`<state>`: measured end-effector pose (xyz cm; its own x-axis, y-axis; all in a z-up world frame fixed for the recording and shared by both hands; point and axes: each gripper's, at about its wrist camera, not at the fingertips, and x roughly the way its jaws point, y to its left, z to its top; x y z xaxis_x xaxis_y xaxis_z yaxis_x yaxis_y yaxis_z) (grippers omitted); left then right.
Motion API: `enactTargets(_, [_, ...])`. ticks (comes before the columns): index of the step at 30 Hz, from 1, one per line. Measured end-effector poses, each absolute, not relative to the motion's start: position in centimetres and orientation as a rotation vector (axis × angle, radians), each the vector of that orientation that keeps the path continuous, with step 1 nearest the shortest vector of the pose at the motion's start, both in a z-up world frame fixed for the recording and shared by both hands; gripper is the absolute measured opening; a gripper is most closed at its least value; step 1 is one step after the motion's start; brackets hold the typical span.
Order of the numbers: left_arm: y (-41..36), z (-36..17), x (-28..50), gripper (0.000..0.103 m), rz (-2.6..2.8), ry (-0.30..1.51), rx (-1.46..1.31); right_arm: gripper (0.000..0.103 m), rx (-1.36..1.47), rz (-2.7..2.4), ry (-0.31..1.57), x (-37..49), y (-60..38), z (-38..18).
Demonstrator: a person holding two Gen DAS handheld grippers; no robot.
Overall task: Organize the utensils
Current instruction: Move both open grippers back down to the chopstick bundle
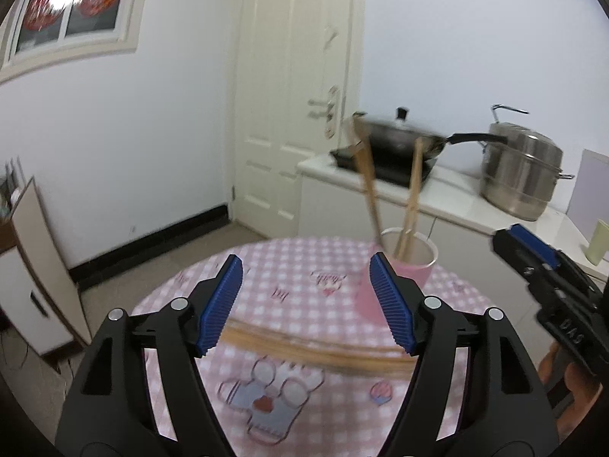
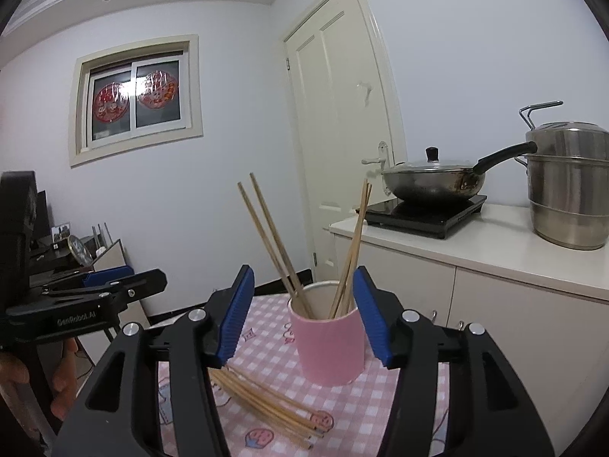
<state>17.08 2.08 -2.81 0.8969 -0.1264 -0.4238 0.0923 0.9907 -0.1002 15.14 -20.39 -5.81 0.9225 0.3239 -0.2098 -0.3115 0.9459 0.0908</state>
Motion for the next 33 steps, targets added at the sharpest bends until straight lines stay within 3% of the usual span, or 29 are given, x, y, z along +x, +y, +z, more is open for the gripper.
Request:
enactTargets(9, [5.5,-6.8,19.0,0.069,-0.050,0.616,-0.171,0.053,0.030,0.344,0.299,15.5,-19.9,-8.6])
enactTargets(20, [2.8,-13.7,23.3,0.069,-0.072,0.981,-0.217,0.058,0.024,0.367,0.419,16.7,-20.3,-11.8])
enactTargets(33, [0.3,-15.0,25.5,0.069,-0.006,1.077,-0.166,0.063,0.091,0.395,0.462,17.3,-21.8,-12.0])
